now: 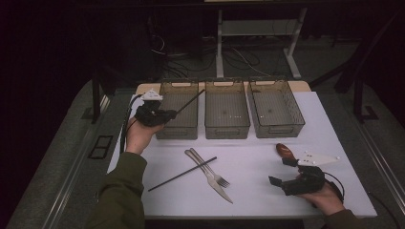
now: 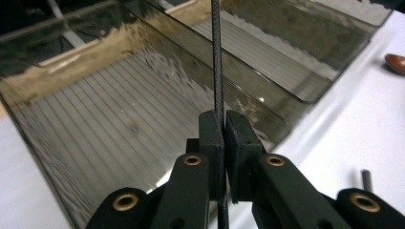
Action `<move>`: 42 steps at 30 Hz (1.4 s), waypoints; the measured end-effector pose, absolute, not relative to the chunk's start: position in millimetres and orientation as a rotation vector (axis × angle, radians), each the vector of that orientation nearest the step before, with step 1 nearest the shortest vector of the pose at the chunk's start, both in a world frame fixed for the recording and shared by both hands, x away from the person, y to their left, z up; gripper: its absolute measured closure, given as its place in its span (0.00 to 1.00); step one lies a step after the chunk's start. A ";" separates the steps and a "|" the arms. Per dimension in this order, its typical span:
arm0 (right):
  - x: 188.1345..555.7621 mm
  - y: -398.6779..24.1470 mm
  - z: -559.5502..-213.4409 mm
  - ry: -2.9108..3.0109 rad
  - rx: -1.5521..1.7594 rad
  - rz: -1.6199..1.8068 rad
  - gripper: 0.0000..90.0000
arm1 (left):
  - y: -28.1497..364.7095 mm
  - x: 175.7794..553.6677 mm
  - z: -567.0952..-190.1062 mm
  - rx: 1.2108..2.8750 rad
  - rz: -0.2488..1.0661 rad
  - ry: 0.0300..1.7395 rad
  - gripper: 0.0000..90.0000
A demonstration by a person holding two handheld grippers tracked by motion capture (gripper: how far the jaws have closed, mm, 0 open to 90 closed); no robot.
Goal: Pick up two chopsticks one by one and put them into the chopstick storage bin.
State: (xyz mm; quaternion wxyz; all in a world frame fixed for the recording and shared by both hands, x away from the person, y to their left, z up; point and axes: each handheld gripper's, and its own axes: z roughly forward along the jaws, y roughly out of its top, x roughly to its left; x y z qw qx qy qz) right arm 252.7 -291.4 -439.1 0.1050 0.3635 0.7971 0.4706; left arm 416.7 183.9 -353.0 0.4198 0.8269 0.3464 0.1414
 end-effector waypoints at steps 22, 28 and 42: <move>252.1 -291.8 -438.8 2.354 1.059 1.384 0.09 | 188.7 469.0 -371.6 2.021 0.399 0.991 0.95; 252.7 -292.8 -439.1 2.353 1.059 1.385 0.09 | 189.1 472.8 -380.3 2.056 0.413 1.037 0.95; 252.2 -292.9 -438.8 2.352 1.059 1.388 0.09 | 183.4 476.0 -385.9 2.061 0.431 1.061 0.85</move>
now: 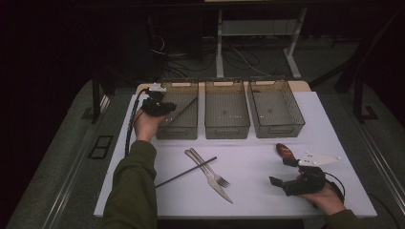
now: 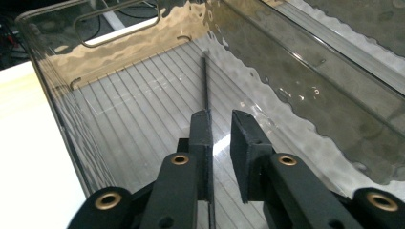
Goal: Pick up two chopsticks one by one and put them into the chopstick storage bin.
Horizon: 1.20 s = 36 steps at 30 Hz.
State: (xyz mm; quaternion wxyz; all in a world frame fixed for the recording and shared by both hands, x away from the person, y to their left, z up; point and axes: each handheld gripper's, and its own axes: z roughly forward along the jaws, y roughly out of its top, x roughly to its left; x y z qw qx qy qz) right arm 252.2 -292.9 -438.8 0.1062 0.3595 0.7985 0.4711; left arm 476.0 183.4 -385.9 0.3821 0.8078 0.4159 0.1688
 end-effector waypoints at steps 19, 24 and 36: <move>252.0 -292.3 -438.7 2.350 1.059 1.385 0.09 | 183.8 437.2 -354.5 2.046 0.368 0.913 0.52; 252.2 -292.4 -438.8 2.349 1.058 1.385 0.09 | 181.8 417.1 -352.5 2.057 0.352 0.875 0.47; 251.1 -291.7 -438.3 2.334 1.042 1.379 0.09 | 179.8 362.7 -361.1 2.034 0.325 0.803 0.41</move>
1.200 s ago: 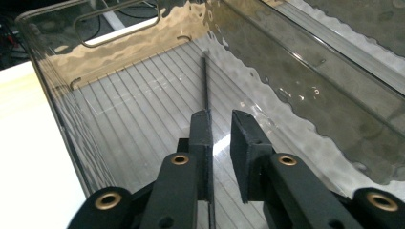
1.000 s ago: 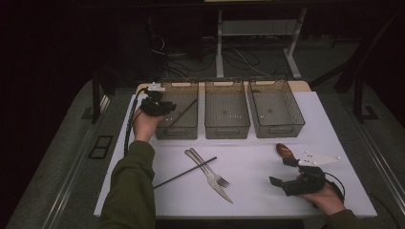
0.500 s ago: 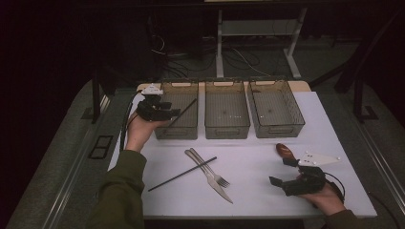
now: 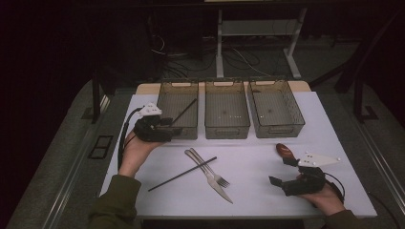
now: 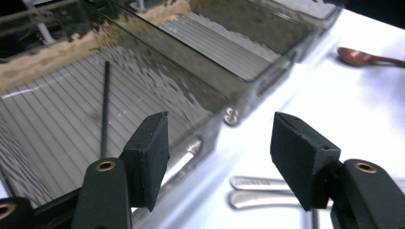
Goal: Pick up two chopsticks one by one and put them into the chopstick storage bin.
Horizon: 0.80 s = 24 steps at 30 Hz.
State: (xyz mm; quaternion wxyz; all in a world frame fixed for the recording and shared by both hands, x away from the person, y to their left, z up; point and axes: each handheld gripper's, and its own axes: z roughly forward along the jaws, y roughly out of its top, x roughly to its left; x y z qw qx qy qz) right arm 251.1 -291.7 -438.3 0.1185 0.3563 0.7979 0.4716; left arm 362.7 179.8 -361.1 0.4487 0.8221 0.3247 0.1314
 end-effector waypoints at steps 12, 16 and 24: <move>251.4 -289.9 -439.6 2.324 1.050 1.354 0.00 | 178.9 324.9 -382.7 2.027 0.299 0.763 0.42; 251.6 -291.0 -438.9 2.320 1.056 1.364 0.00 | 176.3 315.1 -390.4 2.038 0.286 0.749 0.42; 255.0 -293.8 -439.0 2.331 1.048 1.368 0.00 | 175.5 300.6 -406.6 2.060 0.232 0.709 0.49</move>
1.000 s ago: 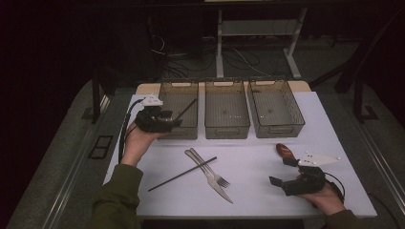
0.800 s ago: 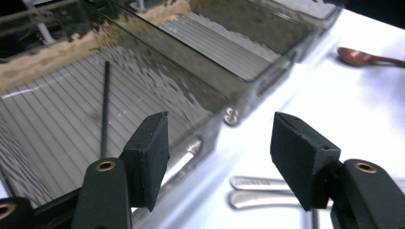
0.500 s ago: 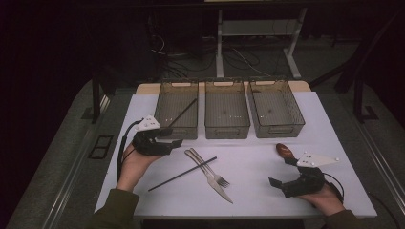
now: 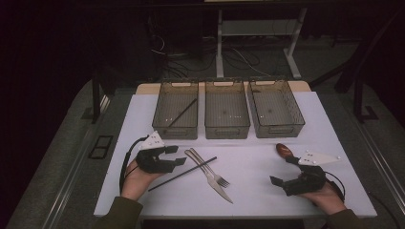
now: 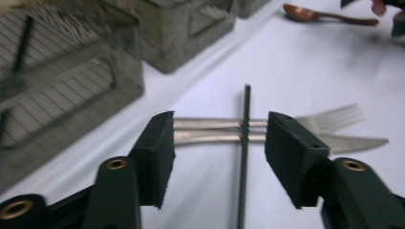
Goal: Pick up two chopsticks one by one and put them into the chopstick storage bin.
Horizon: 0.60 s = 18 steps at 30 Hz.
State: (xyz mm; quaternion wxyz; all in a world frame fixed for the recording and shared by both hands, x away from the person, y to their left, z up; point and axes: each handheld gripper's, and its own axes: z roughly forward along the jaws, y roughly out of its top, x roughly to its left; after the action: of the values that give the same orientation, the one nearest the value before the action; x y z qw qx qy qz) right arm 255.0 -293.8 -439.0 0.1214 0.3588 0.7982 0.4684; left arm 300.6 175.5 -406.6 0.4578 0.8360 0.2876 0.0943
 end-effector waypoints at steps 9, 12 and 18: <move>253.9 -292.2 -439.3 2.334 1.048 1.354 0.00 | 178.3 284.2 -422.0 2.104 0.193 0.663 0.70; 254.1 -291.7 -439.6 2.335 1.041 1.354 0.00 | 177.5 284.5 -426.9 2.116 0.168 0.653 0.74; 254.1 -290.8 -440.0 2.340 1.039 1.346 0.00 | 170.3 286.6 -435.5 2.182 0.145 0.636 0.80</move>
State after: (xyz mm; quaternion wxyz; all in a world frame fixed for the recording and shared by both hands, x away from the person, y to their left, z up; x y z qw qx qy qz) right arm 254.1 -290.8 -440.0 0.1239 0.3565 0.8027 0.4617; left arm 286.6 170.3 -435.5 0.4187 0.8701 0.2536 0.0577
